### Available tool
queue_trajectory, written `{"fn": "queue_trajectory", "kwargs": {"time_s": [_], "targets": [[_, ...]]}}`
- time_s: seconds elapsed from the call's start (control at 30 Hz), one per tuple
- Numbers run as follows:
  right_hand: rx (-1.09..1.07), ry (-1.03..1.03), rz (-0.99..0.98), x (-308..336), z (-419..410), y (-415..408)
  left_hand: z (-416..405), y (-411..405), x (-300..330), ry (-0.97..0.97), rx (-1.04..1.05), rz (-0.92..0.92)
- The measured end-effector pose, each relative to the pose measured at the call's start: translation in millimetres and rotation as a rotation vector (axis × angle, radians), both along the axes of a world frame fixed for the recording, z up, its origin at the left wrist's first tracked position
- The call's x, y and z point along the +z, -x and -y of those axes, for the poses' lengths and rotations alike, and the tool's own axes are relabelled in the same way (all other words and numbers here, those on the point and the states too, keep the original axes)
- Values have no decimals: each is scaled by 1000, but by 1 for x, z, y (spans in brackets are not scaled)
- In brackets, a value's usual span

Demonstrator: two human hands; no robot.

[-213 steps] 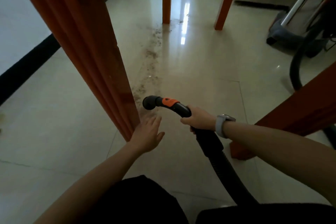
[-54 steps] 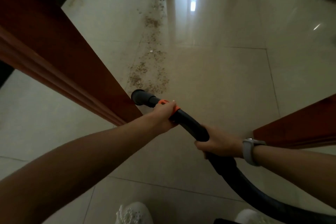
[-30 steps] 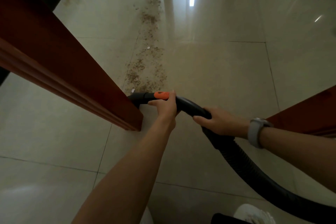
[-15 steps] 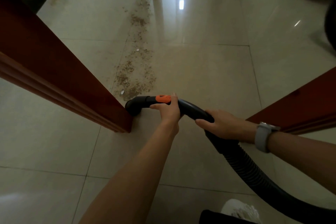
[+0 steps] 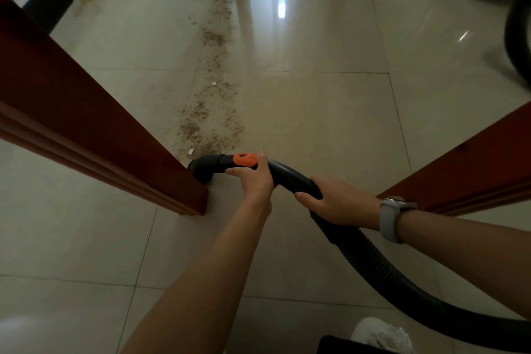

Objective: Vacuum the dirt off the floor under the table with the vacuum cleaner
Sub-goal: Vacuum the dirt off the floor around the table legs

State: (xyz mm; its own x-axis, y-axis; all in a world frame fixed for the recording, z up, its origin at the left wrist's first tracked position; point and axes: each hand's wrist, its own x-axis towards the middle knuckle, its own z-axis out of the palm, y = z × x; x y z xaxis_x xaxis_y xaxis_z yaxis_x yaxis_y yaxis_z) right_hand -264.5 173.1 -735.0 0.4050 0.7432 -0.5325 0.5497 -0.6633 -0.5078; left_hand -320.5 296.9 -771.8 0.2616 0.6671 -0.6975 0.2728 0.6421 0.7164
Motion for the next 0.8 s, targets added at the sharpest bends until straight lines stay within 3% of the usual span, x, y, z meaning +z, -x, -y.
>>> {"fn": "queue_trajectory", "kwargs": {"time_s": [0.8], "targets": [[46, 17, -30, 4, 29, -13, 33, -4, 0, 36, 35, 23]]}}
